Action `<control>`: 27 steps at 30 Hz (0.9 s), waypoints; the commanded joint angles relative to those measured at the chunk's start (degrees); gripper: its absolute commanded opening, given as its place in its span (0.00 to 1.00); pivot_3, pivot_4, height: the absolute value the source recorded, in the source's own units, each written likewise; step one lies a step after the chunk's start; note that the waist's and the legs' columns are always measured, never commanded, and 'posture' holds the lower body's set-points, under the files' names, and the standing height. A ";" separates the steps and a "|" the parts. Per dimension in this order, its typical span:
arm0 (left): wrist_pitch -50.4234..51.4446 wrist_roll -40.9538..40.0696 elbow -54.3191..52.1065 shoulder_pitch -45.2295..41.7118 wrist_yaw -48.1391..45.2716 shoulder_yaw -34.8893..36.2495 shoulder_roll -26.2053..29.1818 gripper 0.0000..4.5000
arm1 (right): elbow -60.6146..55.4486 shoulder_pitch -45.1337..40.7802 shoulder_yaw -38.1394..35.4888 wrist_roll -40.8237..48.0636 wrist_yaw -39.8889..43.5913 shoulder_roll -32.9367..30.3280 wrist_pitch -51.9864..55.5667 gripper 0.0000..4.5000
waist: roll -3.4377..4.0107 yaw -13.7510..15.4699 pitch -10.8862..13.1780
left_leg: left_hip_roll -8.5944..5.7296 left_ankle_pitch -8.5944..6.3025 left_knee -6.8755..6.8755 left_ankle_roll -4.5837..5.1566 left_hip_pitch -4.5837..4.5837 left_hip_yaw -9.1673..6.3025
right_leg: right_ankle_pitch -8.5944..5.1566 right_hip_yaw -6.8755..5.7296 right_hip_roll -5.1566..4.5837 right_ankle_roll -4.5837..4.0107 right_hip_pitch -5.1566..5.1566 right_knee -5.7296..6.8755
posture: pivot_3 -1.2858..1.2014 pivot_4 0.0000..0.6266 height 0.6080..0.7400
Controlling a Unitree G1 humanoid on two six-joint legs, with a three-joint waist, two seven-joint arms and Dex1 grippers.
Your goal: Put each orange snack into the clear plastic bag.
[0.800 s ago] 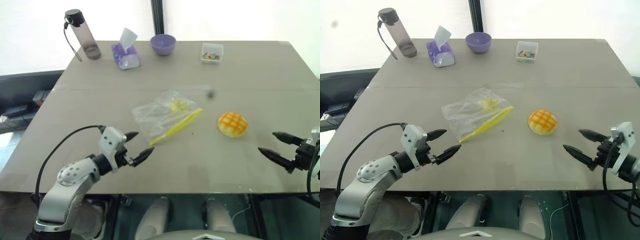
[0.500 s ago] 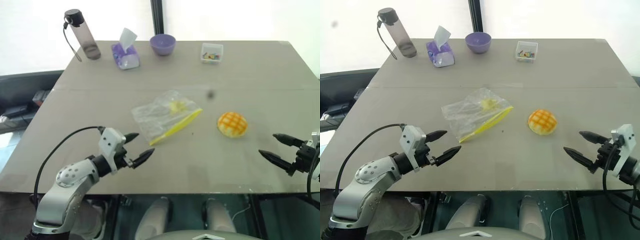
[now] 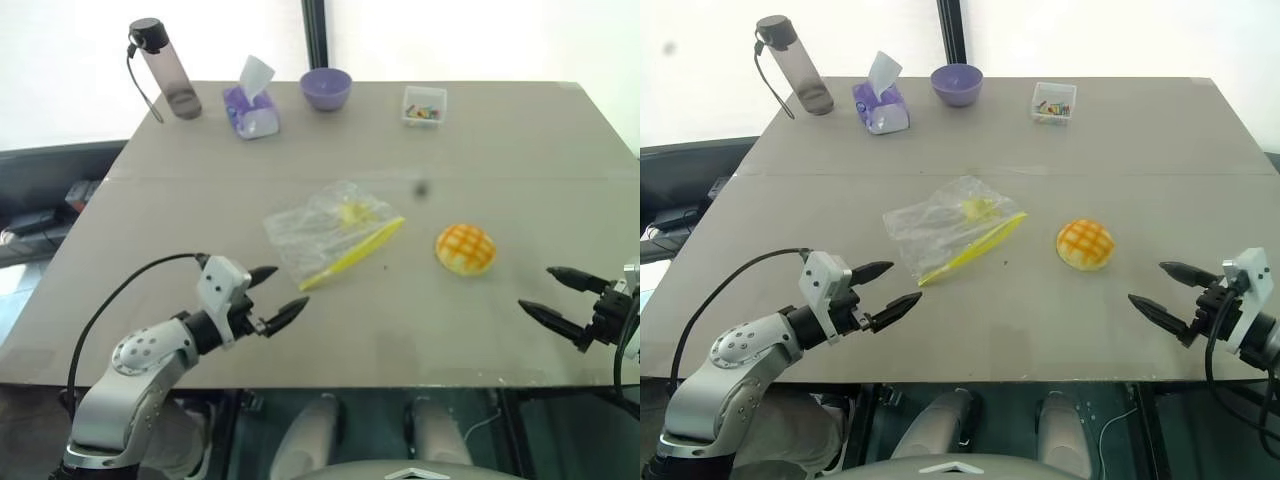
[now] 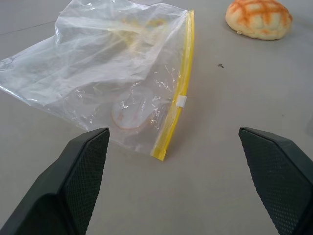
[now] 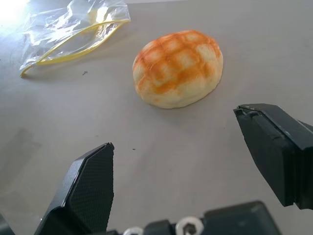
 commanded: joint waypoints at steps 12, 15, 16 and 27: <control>15.12 -14.51 3.08 -7.41 10.51 7.10 -6.12 0.99 | -9.28 -3.19 0.30 2.98 -0.86 -1.18 1.03 1.00 | 0.04 -0.19 -0.02 | 0.02 0.00 0.02 0.00 0.01 -0.07 | 0.00 -0.05 0.04 0.01 0.00 0.02 | 0.52 0.24 1.00; 22.01 -14.13 6.50 -9.85 13.66 6.01 -4.34 0.99 | -12.96 -5.03 1.17 3.93 -1.43 -2.53 3.43 1.00 | 0.03 -0.15 -0.02 | 0.02 0.01 0.02 0.00 0.03 -0.06 | 0.00 -0.05 0.08 0.01 0.00 0.04 | 0.52 0.24 1.00; 23.96 -15.35 7.39 -10.63 14.49 6.40 -4.77 0.99 | -13.84 -5.63 1.45 4.16 -1.71 -2.88 4.06 1.00 | 0.03 -0.11 -0.02 | 0.02 0.01 0.02 -0.01 0.03 -0.06 | 0.00 -0.05 0.08 0.01 0.00 0.04 | 0.52 0.24 1.00; 32.89 -20.73 17.18 -21.91 22.45 5.72 -17.15 0.99 | -17.82 -12.58 6.62 3.88 -3.67 -4.42 6.11 1.00 | 0.00 0.16 -0.04 | -0.09 0.01 0.12 -0.01 -0.02 -0.14 | 0.01 -0.10 0.00 0.02 0.08 0.02 | 0.52 0.24 1.00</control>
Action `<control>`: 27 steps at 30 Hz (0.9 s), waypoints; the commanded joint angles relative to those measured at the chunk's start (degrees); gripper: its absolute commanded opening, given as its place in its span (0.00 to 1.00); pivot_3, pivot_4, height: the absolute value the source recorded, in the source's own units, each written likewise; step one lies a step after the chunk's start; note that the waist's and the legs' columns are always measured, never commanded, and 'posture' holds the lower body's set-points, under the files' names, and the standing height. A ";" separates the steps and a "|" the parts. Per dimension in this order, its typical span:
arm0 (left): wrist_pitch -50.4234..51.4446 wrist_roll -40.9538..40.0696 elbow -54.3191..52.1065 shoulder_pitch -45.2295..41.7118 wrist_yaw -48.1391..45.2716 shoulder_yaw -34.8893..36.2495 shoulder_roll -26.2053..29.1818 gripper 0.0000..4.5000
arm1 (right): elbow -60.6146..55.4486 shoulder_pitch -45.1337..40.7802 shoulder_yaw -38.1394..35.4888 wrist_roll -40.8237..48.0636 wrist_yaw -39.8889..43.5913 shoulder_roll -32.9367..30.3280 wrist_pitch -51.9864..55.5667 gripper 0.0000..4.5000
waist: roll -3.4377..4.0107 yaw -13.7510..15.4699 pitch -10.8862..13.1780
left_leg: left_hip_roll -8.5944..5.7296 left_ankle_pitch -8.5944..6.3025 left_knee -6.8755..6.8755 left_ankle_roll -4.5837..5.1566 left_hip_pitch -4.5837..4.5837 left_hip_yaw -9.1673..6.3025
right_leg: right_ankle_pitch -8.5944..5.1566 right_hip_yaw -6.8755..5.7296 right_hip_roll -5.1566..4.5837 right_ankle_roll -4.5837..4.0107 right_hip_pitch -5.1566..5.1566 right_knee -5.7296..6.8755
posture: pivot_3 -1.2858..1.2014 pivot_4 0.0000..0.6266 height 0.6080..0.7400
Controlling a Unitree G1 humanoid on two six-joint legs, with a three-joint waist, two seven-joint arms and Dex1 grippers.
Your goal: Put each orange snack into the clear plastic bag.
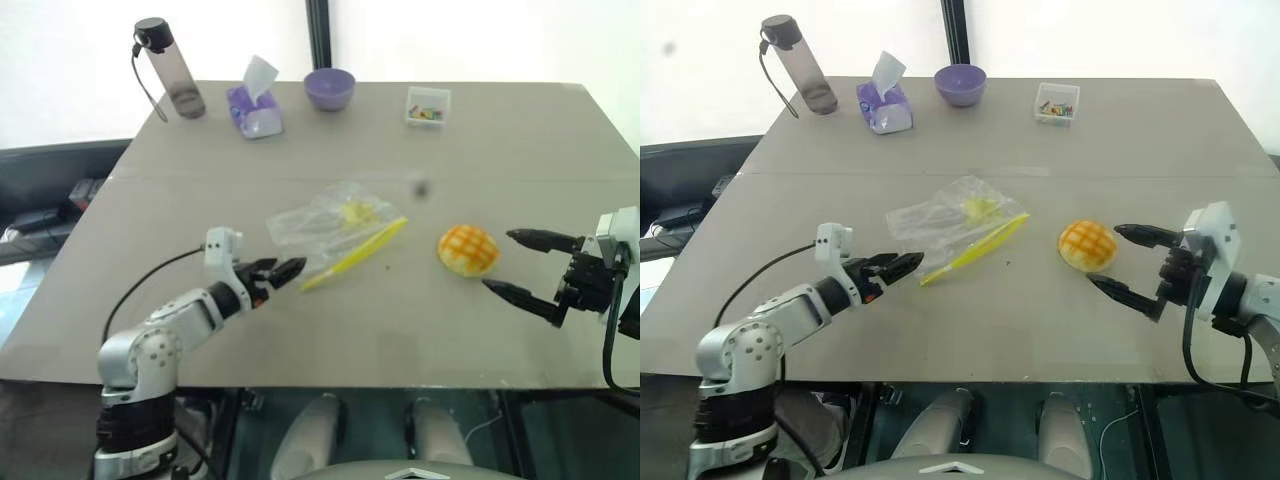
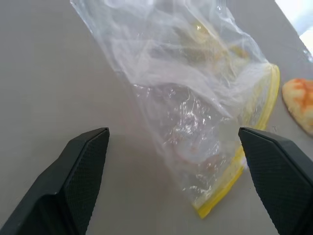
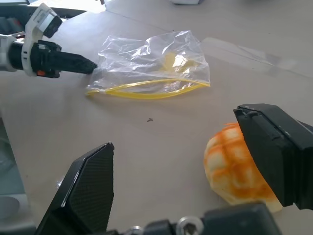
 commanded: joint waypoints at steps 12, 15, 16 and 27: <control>2.32 -1.48 11.64 -8.46 6.48 0.88 -9.10 0.43 | -1.83 -4.97 7.82 -2.53 -2.65 2.21 -2.15 1.00 | -0.01 0.04 -0.06 | -0.06 0.00 0.08 0.00 0.02 -0.11 | 0.00 -0.10 -0.02 0.00 0.10 0.00 | 0.52 0.24 1.00; 4.55 -3.77 11.52 -8.94 7.48 2.66 -10.14 0.14 | -0.32 -5.84 9.06 -4.89 -3.18 2.81 -3.56 1.00 | -0.03 -0.08 -0.05 | -0.07 0.01 0.08 -0.01 -0.01 -0.13 | 0.00 -0.12 -0.02 0.00 0.09 0.00 | 0.52 0.24 1.00; 5.39 -4.77 11.45 -9.07 7.89 3.45 -10.57 0.03 | 0.03 -5.98 9.49 -5.71 -3.34 2.98 -3.99 1.00 | -0.01 -0.05 -0.06 | -0.07 0.01 0.08 -0.01 -0.01 -0.14 | 0.00 -0.12 -0.02 0.00 0.08 0.00 | 0.52 0.24 1.00; 15.04 -30.24 8.57 -9.47 21.64 13.11 -14.87 0.01 | 8.32 -11.03 23.78 -27.48 -15.70 6.96 -5.75 1.00 | -0.07 -0.27 -0.02 | -0.05 0.16 0.08 -0.27 -0.06 -0.16 | 0.00 -0.15 -0.01 0.00 -0.01 0.03 | 0.52 0.24 1.00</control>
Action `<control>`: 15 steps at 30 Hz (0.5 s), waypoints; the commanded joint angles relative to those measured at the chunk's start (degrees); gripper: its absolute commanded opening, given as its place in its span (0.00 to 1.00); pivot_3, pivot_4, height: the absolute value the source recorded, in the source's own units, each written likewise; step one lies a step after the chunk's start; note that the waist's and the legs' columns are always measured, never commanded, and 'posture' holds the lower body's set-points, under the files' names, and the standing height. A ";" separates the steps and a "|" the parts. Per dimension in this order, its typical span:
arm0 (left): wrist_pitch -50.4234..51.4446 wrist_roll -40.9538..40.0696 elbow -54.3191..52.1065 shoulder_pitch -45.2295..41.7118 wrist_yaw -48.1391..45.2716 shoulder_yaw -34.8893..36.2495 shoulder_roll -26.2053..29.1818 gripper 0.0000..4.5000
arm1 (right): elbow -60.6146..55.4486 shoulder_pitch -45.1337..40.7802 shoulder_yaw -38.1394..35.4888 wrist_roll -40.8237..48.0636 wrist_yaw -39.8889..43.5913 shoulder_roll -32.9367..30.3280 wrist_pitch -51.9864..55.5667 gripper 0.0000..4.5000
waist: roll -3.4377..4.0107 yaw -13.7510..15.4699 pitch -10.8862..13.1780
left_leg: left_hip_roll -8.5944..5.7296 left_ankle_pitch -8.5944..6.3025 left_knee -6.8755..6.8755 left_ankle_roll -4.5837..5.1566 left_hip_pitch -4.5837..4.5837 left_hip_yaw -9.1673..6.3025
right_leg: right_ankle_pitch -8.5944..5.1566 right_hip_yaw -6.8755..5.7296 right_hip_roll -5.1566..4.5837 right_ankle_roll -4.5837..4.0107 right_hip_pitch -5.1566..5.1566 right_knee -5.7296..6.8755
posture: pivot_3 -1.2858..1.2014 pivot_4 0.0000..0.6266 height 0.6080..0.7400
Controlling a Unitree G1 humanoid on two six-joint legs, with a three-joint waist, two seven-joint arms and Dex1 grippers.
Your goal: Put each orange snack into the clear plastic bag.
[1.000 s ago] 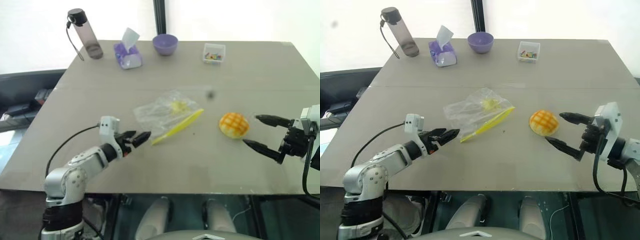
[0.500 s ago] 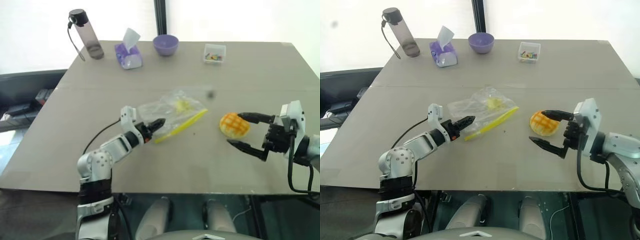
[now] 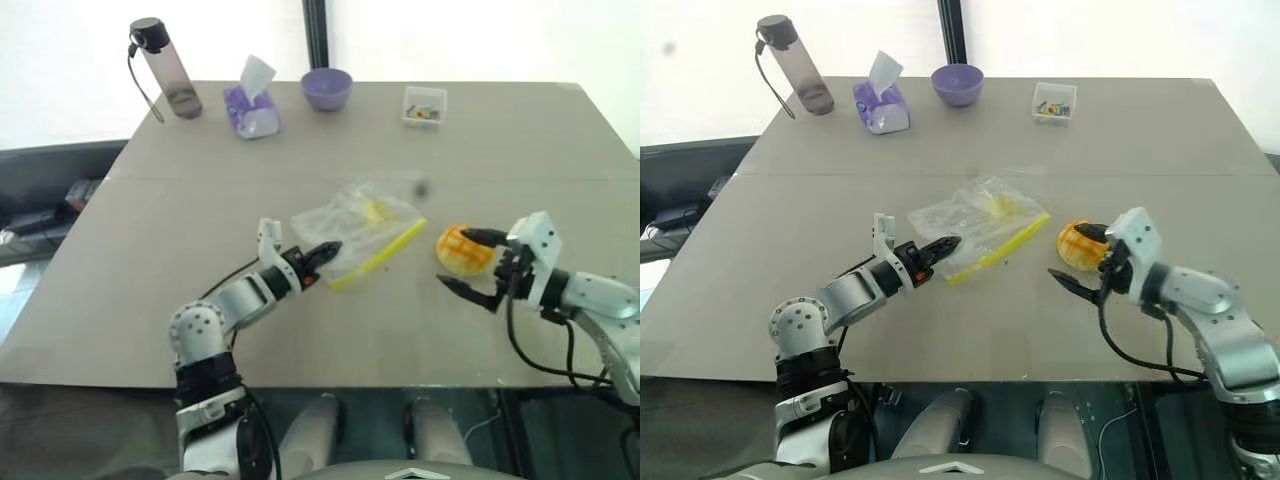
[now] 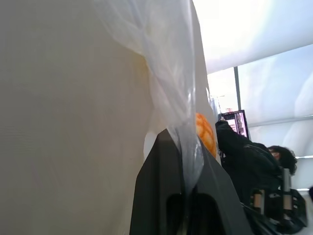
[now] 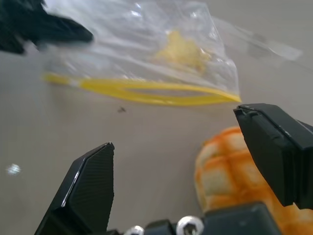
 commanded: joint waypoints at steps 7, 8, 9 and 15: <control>-1.30 -16.47 -4.40 2.29 8.87 -1.33 2.35 0.00 | 2.25 -4.71 5.12 -3.57 -4.98 8.44 5.33 0.64 | 0.00 0.06 0.00 | 0.00 0.00 -0.01 -0.02 0.00 0.00 | 0.01 0.04 0.01 -0.02 -0.01 0.00 | 0.52 0.24 1.00; -1.89 -17.68 -4.58 2.59 9.59 -1.91 2.65 0.00 | 2.75 -5.24 5.47 -3.65 -5.24 9.51 5.82 0.53 | 0.00 0.05 0.00 | 0.00 0.00 -0.01 -0.02 0.00 0.00 | 0.01 0.04 0.01 -0.02 -0.01 0.00 | 0.52 0.24 1.00; -2.58 -18.91 -4.86 2.98 10.32 -2.58 2.89 0.00 | 3.50 -5.84 5.85 -3.61 -5.63 10.80 6.28 0.42 | 0.00 0.07 0.01 | 0.00 0.00 -0.01 -0.02 0.00 0.00 | 0.01 0.05 0.01 -0.02 -0.01 0.00 | 0.52 0.24 1.00; -6.42 -23.79 -6.10 4.87 13.01 -6.31 4.42 0.00 | 7.59 -8.44 7.43 -3.81 -7.64 16.67 7.41 0.01 | 0.00 0.06 0.00 | -0.02 0.00 -0.03 -0.02 0.01 0.00 | 0.01 0.06 0.01 -0.03 -0.02 0.00 | 0.52 0.24 1.00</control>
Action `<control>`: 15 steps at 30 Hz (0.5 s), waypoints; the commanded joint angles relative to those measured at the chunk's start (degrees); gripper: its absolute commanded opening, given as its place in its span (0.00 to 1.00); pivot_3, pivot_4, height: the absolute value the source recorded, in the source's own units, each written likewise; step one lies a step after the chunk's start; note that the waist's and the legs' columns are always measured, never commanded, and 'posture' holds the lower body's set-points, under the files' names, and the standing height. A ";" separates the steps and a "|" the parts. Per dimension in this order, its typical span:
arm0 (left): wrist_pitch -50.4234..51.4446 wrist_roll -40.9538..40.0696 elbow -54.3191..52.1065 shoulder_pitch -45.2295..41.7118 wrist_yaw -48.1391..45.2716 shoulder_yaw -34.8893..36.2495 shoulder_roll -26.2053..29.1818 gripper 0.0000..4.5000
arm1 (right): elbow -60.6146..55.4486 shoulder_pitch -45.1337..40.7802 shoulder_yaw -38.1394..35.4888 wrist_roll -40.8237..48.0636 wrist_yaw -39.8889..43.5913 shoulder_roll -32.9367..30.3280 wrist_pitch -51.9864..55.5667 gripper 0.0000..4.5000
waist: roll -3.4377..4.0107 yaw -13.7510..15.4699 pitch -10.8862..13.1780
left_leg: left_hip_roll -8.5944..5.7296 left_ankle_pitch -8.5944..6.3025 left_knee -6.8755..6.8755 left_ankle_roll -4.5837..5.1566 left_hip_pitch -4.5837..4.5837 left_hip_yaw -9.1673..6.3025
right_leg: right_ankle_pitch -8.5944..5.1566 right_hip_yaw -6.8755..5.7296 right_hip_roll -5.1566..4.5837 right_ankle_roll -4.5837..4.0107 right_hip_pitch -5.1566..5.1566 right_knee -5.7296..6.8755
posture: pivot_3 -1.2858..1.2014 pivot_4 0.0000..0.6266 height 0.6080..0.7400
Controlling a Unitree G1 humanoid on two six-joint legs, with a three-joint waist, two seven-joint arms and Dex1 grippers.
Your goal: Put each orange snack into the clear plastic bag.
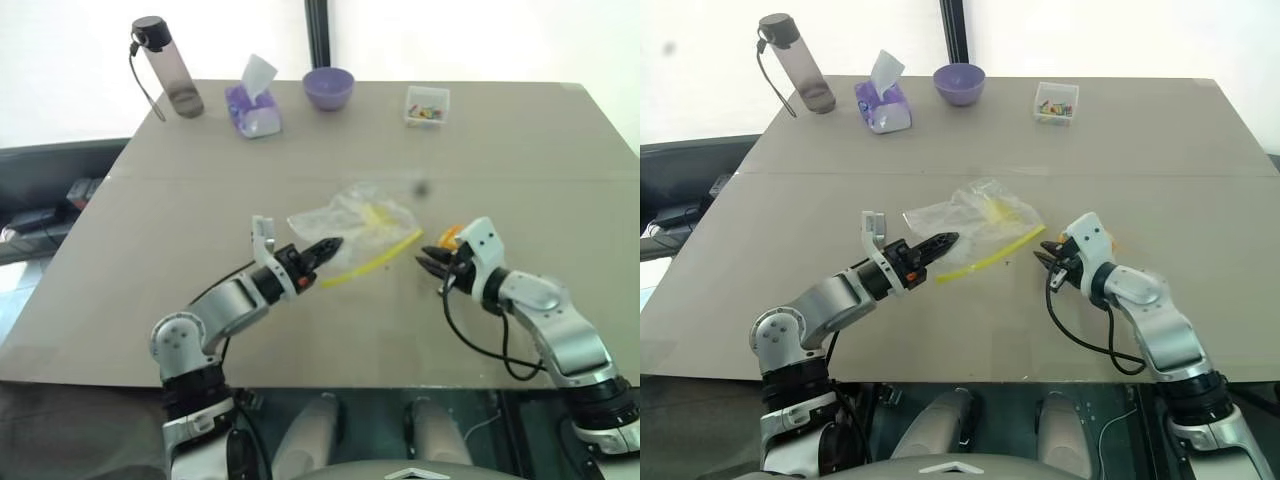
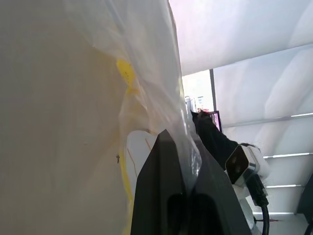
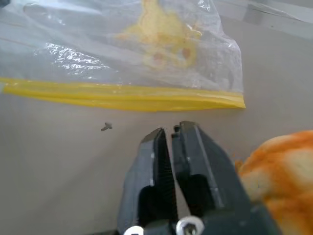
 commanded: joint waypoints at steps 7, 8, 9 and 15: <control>-6.15 -6.33 -2.92 1.40 1.74 -4.98 3.19 0.00 | 1.58 -2.65 0.18 2.30 -2.68 7.66 3.46 0.01 | 0.01 -0.08 -0.01 | 0.01 0.00 -0.02 -0.01 0.00 0.05 | 0.02 0.07 0.03 -0.04 -0.06 0.02 | 0.52 0.24 1.00; -6.60 -6.62 -2.95 1.52 1.75 -5.42 3.52 0.00 | 1.54 -2.70 0.03 2.55 -2.97 8.36 3.48 0.01 | 0.01 -0.08 -0.01 | 0.02 0.00 -0.03 -0.01 0.00 0.05 | 0.02 0.07 0.04 -0.04 -0.06 0.02 | 0.52 0.24 1.00; -6.94 -6.81 -2.96 1.65 1.64 -5.88 3.94 0.00 | 1.47 -2.90 -0.18 2.87 -3.40 9.25 3.33 0.01 | 0.01 -0.07 -0.01 | 0.02 0.00 -0.03 -0.01 0.00 0.04 | 0.02 0.07 0.04 -0.04 -0.06 0.02 | 0.52 0.24 1.00; -8.59 -7.42 -2.77 2.63 0.80 -7.98 6.46 0.00 | -0.46 -4.26 0.10 2.46 -3.93 10.73 0.64 0.01 | 0.02 -0.58 -0.01 | 0.03 0.00 -0.05 -0.01 0.02 0.05 | 0.03 0.09 0.08 -0.05 -0.07 0.02 | 0.52 0.24 1.00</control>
